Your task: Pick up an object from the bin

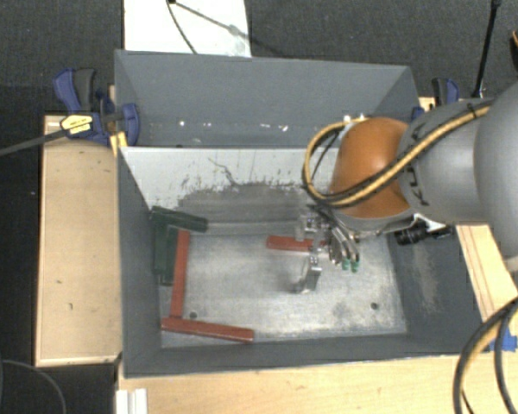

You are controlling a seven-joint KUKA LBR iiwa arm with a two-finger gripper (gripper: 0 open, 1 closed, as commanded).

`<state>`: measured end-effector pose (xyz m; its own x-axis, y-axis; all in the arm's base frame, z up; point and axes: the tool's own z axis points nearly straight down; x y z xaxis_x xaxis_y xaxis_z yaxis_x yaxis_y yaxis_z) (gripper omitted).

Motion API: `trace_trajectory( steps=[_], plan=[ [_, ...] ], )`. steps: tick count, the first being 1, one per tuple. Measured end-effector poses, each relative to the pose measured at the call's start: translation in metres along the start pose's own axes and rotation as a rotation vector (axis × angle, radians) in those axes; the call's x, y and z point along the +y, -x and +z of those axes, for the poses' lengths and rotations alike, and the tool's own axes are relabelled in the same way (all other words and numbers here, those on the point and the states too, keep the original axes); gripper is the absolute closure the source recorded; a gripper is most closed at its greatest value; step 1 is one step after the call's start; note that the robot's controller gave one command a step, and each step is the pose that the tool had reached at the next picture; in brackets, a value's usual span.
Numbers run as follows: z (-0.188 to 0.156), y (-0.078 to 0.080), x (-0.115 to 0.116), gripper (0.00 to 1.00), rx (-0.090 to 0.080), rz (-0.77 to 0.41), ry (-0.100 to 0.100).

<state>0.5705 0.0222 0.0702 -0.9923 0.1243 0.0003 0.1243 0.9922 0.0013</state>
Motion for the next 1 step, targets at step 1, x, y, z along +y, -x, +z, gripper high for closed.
trace_trajectory(
  steps=[1],
  plan=[
    [-0.0005, 0.0077, 0.0119, 0.00, -0.006, 0.037, 0.001]
  ],
)
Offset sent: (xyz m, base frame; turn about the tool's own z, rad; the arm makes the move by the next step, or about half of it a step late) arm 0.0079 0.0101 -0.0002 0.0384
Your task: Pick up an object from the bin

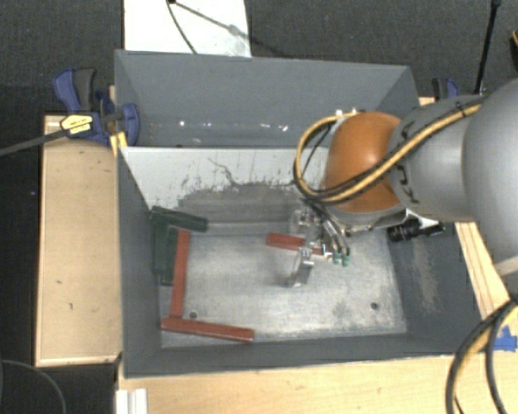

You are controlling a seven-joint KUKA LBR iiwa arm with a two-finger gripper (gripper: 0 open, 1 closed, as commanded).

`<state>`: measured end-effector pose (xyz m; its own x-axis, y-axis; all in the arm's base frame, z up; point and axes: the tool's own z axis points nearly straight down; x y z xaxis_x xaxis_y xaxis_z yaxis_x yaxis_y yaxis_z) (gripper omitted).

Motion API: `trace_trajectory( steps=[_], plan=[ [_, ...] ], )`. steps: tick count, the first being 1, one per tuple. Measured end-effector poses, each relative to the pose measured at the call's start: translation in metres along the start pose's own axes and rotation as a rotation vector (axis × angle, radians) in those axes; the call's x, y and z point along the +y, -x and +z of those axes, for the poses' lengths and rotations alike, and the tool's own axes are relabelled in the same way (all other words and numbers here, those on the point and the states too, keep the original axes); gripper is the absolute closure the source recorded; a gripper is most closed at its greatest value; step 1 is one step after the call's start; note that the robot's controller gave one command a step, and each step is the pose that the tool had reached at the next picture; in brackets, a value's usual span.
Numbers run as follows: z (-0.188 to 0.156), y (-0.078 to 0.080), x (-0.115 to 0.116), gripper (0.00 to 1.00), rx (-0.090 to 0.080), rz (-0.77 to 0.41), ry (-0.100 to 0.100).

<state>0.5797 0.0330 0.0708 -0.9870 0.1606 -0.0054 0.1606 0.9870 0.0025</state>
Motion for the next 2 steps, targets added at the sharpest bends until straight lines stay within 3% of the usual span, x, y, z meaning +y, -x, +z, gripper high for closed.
trace_trajectory(
  steps=[1, 2],
  plan=[
    [0.000, 0.000, 0.000, 1.00, 0.000, 0.001, 0.000],
    [-0.116, 0.003, 0.000, 1.00, -0.005, -0.001, 0.001]
  ],
)
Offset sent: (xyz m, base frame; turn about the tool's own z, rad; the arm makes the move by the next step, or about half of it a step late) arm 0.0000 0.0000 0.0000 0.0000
